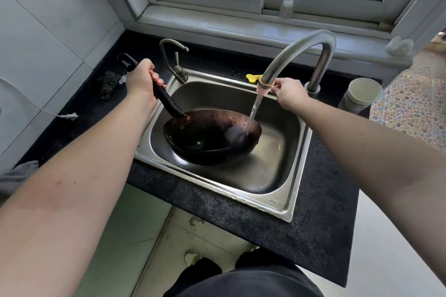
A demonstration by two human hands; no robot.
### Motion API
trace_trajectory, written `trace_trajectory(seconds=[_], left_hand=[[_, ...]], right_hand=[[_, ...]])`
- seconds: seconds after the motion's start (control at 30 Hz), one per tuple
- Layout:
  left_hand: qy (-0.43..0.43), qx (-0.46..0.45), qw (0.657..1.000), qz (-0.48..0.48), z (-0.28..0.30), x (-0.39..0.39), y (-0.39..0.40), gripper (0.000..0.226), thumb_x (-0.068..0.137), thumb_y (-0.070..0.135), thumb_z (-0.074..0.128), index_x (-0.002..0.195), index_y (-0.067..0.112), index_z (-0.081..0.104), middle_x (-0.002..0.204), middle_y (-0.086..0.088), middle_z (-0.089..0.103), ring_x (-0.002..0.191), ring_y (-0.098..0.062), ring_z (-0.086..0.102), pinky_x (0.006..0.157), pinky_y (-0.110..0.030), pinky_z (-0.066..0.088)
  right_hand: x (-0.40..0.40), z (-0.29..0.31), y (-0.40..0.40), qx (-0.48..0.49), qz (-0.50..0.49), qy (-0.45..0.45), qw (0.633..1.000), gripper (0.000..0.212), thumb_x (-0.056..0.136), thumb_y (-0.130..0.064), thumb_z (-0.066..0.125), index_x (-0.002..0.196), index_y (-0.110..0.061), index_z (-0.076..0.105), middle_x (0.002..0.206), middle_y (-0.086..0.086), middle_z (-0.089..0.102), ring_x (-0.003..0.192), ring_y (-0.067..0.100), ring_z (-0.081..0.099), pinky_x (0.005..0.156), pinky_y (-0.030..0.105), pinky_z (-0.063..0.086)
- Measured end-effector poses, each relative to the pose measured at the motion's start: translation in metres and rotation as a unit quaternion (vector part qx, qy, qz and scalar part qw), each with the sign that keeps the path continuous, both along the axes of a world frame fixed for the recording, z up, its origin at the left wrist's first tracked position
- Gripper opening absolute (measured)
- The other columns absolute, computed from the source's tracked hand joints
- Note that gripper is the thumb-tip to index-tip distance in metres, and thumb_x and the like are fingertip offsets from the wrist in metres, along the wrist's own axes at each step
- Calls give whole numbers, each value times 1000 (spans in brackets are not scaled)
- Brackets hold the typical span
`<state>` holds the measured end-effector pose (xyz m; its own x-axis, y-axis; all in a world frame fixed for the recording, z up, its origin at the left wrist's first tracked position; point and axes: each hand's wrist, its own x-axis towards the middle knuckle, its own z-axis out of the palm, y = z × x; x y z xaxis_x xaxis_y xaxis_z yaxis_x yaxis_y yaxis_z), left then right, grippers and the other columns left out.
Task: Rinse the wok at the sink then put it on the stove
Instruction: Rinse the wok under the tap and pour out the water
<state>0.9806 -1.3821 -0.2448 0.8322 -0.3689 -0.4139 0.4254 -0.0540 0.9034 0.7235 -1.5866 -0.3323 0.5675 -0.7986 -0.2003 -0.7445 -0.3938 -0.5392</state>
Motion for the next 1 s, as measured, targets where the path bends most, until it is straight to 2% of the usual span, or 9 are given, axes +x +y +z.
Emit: trace_trajectory(seconds=[0.17,0.33,0.5,0.8,1.0], left_hand=[[-4,-4,1000,-11,-4,1,8,32,79,14,45,52,22,30,46,6,30,40,-13,28,50,-26,34],[-11,-11,1000,-15,-5,-5,12,32,80,14,46,54,21,30,45,5,30,38,-12,29,47,-24,33],[-21,-9,1000,-13,-6,-16,11,31,78,12,47,53,21,32,45,3,30,39,-14,30,46,-23,34],[-43,-14,998,-34,-3,-56,-9,21,74,8,50,56,16,42,42,3,37,38,-13,33,45,-26,35],[-41,-18,999,-29,-4,-60,-3,20,78,9,51,60,16,45,42,4,38,38,-13,35,48,-27,37]], right_hand=[[-1,-1,0,0,-1,-7,1000,25,100,-28,47,112,-21,67,104,12,69,94,29,62,78,34,47],[-2,1,1,2,5,-8,1000,24,100,-26,46,107,-17,67,89,9,66,90,29,64,69,31,41],[-1,0,1,1,-1,-5,1000,22,100,-26,46,104,-17,66,97,12,69,88,30,65,77,35,48],[-1,0,1,7,-5,-7,1000,23,99,-26,46,104,-18,67,92,12,68,86,30,65,71,33,47],[0,-1,1,13,-8,-7,1000,21,99,-27,47,102,-19,66,95,13,68,85,31,66,73,34,49]])
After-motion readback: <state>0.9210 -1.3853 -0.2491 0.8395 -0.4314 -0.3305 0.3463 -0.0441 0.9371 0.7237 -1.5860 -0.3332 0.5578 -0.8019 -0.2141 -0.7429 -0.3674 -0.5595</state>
